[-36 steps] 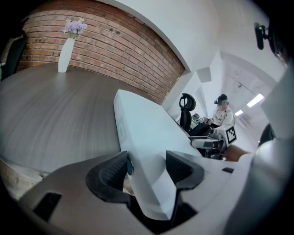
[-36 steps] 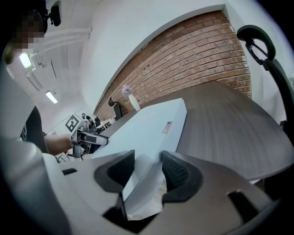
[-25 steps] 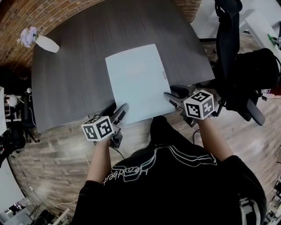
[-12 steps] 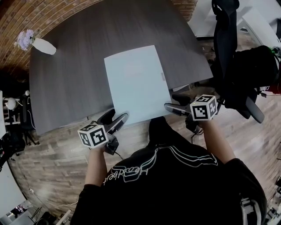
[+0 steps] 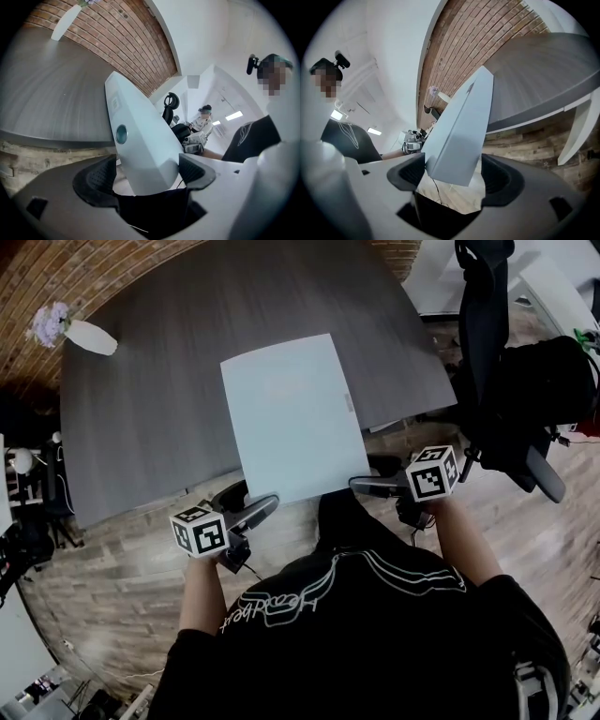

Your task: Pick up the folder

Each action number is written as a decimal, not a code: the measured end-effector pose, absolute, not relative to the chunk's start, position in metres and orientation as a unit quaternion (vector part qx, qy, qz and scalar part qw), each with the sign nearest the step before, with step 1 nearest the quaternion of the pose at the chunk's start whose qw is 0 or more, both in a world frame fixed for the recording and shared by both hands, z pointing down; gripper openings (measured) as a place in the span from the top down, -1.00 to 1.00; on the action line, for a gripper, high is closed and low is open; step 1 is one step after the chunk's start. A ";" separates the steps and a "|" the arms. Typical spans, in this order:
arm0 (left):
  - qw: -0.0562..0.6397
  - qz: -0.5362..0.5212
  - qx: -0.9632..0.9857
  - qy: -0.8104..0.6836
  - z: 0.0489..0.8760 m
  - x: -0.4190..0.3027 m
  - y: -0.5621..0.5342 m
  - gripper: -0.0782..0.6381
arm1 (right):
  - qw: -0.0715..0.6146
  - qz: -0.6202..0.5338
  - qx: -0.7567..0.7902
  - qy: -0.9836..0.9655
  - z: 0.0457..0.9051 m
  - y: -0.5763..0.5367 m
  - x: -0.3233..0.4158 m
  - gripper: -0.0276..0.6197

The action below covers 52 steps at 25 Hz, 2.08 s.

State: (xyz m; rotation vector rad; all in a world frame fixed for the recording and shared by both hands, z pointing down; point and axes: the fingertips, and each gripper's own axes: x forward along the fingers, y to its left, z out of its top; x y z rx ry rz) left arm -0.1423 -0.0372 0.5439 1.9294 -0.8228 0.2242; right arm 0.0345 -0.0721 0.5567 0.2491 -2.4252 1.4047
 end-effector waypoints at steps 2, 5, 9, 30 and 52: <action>0.497 0.088 0.798 -0.330 0.546 -0.140 -0.038 -0.29 | 0.157 0.498 0.077 -0.849 0.557 -0.072 0.032 -0.07; 0.500 0.084 0.802 -0.315 0.548 -0.136 -0.037 -0.29 | 0.151 0.498 0.068 -0.851 0.558 -0.071 0.031 -0.06; 0.501 0.076 0.803 -0.312 0.550 -0.135 -0.038 -0.29 | 0.146 0.497 0.064 -0.853 0.558 -0.072 0.030 -0.06; 0.465 0.068 0.817 -0.334 0.525 -0.140 -0.033 -0.29 | 0.150 0.452 0.071 -0.876 0.536 -0.062 0.024 -0.06; 0.298 0.036 0.883 -0.361 0.363 -0.159 0.004 -0.29 | 0.101 0.285 0.101 -0.948 0.377 -0.023 0.003 -0.07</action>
